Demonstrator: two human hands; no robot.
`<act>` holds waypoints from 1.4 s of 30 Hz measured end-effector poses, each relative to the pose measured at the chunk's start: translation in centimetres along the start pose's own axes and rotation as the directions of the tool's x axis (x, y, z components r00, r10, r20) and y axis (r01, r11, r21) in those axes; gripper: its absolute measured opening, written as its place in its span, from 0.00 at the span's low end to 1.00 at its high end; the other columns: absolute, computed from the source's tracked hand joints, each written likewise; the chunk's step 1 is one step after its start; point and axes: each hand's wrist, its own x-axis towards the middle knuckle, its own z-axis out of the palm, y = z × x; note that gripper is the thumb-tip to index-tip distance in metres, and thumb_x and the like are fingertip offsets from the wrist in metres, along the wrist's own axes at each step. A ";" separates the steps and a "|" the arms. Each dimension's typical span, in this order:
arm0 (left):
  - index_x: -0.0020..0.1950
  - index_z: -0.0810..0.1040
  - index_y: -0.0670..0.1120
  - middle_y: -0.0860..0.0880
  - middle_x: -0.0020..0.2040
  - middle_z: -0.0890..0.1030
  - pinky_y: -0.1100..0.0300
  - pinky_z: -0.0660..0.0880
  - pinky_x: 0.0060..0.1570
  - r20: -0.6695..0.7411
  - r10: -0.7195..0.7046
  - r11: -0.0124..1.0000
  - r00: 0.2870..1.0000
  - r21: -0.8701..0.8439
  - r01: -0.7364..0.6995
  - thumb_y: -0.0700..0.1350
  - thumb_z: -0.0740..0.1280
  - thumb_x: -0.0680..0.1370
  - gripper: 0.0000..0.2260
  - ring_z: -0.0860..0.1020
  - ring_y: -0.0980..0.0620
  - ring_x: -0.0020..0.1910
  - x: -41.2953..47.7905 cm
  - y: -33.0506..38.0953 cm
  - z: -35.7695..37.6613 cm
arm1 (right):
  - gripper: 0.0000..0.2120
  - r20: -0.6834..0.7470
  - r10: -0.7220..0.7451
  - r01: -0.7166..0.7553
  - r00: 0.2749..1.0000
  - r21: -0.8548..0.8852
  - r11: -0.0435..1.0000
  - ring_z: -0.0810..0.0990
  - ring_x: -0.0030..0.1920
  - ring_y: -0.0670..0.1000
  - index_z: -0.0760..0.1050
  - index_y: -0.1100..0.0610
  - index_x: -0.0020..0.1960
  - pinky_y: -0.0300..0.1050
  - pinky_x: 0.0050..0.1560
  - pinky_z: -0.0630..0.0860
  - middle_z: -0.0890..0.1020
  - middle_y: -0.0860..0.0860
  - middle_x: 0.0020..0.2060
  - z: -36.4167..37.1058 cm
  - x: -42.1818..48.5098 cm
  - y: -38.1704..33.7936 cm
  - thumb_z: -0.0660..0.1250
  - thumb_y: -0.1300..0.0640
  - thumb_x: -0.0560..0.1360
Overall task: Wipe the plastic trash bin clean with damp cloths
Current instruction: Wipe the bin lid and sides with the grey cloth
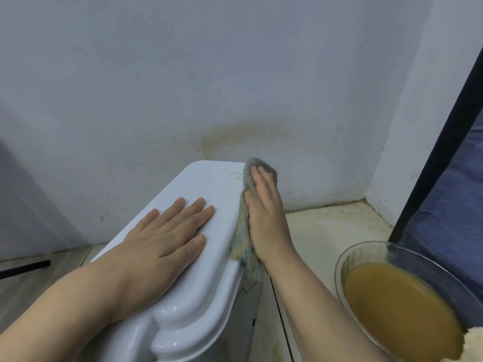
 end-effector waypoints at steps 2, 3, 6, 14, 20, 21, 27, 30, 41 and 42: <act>0.73 0.41 0.63 0.68 0.72 0.39 0.61 0.34 0.72 0.014 -0.015 1.000 1.000 0.004 0.015 0.64 0.37 0.68 0.33 0.35 0.70 0.70 -0.3 0.8 -0.5 | 0.24 0.084 -0.165 0.176 0.983 -0.152 0.973 0.50 0.72 0.34 0.61 0.51 0.74 0.35 0.73 0.43 0.61 0.38 0.71 0.1 -2.2 -0.2 0.50 0.51 0.78; 0.73 0.40 0.63 0.68 0.72 0.39 0.62 0.34 0.72 0.017 -0.019 1.000 1.000 0.009 0.019 0.64 0.36 0.67 0.33 0.35 0.70 0.70 -0.4 1.1 -0.7 | 0.24 0.162 -0.198 0.232 0.967 -0.226 0.946 0.52 0.72 0.36 0.63 0.51 0.73 0.38 0.73 0.43 0.63 0.39 0.71 -0.2 -1.5 -0.7 0.50 0.51 0.78; 0.73 0.40 0.63 0.68 0.72 0.39 0.64 0.33 0.71 0.008 -0.010 1.000 1.000 0.016 0.010 0.63 0.36 0.67 0.33 0.36 0.69 0.70 -0.8 1.5 -0.9 | 0.21 0.501 -0.061 0.364 0.863 -0.535 0.762 0.55 0.75 0.45 0.61 0.51 0.74 0.45 0.72 0.44 0.61 0.45 0.74 -0.4 5.0 -2.8 0.50 0.55 0.81; 0.68 0.37 0.71 0.72 0.69 0.33 0.66 0.29 0.69 0.139 0.070 0.997 0.988 0.021 -0.074 0.63 0.39 0.72 0.24 0.28 0.73 0.66 -1.1 -1.9 -2.5 | 0.18 0.302 0.156 0.070 0.940 -0.620 0.781 0.72 0.63 0.57 0.71 0.55 0.65 0.50 0.60 0.68 0.75 0.53 0.62 -2.1 7.5 -1.7 0.50 0.53 0.81; 0.61 0.30 0.68 0.66 0.70 0.31 0.66 0.32 0.68 0.133 -0.067 0.996 0.989 0.061 0.059 0.56 0.41 0.80 0.19 0.29 0.66 0.68 -0.3 -1.5 -1.7 | 0.20 -0.172 0.007 -0.061 0.985 -0.311 0.948 0.67 0.66 0.49 0.67 0.52 0.70 0.52 0.68 0.64 0.73 0.48 0.65 -4.0 -1.7 -0.5 0.51 0.50 0.80; 0.61 0.30 0.67 0.66 0.70 0.32 0.65 0.32 0.69 0.120 -0.072 0.996 0.990 0.066 0.064 0.55 0.41 0.81 0.19 0.30 0.66 0.68 -0.1 -1.2 -1.5 | 0.21 -0.274 -0.011 -0.083 0.962 -0.328 0.941 0.66 0.67 0.49 0.67 0.52 0.70 0.50 0.69 0.62 0.72 0.48 0.66 -3.4 -3.1 -0.5 0.50 0.49 0.80; 0.61 0.31 0.68 0.67 0.69 0.34 0.63 0.34 0.70 0.060 -0.052 0.996 0.997 0.073 0.047 0.53 0.42 0.81 0.18 0.34 0.68 0.68 -0.1 -0.5 -1.0 | 0.24 -0.468 -0.198 -0.061 0.861 -0.481 0.874 0.58 0.74 0.57 0.64 0.59 0.72 0.58 0.70 0.60 0.64 0.55 0.72 4.5 -10.7 -2.3 0.52 0.51 0.79; 0.61 0.33 0.69 0.68 0.69 0.34 0.64 0.34 0.70 0.064 -0.051 0.997 0.997 0.056 0.047 0.53 0.42 0.81 0.18 0.34 0.68 0.69 -0.4 -0.5 -1.1 | 0.24 -0.490 -0.167 -0.109 0.856 -0.486 0.867 0.61 0.73 0.57 0.66 0.59 0.71 0.60 0.69 0.62 0.67 0.55 0.71 3.6 -9.4 -1.9 0.52 0.51 0.78; 0.62 0.34 0.69 0.69 0.69 0.34 0.66 0.33 0.70 0.038 -0.024 0.999 0.999 0.038 0.023 0.54 0.42 0.81 0.18 0.33 0.67 0.70 -0.5 -0.1 -1.1 | 0.24 -0.551 -0.200 0.039 0.810 -0.290 0.956 0.57 0.74 0.57 0.64 0.62 0.71 0.54 0.72 0.56 0.63 0.56 0.72 4.5 -9.0 -2.0 0.54 0.53 0.78; 0.62 0.34 0.70 0.70 0.69 0.35 0.66 0.33 0.70 0.044 -0.021 0.999 0.999 0.038 0.019 0.54 0.42 0.80 0.18 0.33 0.68 0.70 -0.6 0.0 -1.2 | 0.24 -0.579 -0.158 0.023 0.800 -0.233 0.972 0.59 0.74 0.57 0.65 0.62 0.71 0.52 0.72 0.56 0.66 0.56 0.71 3.0 -7.6 -1.5 0.54 0.53 0.77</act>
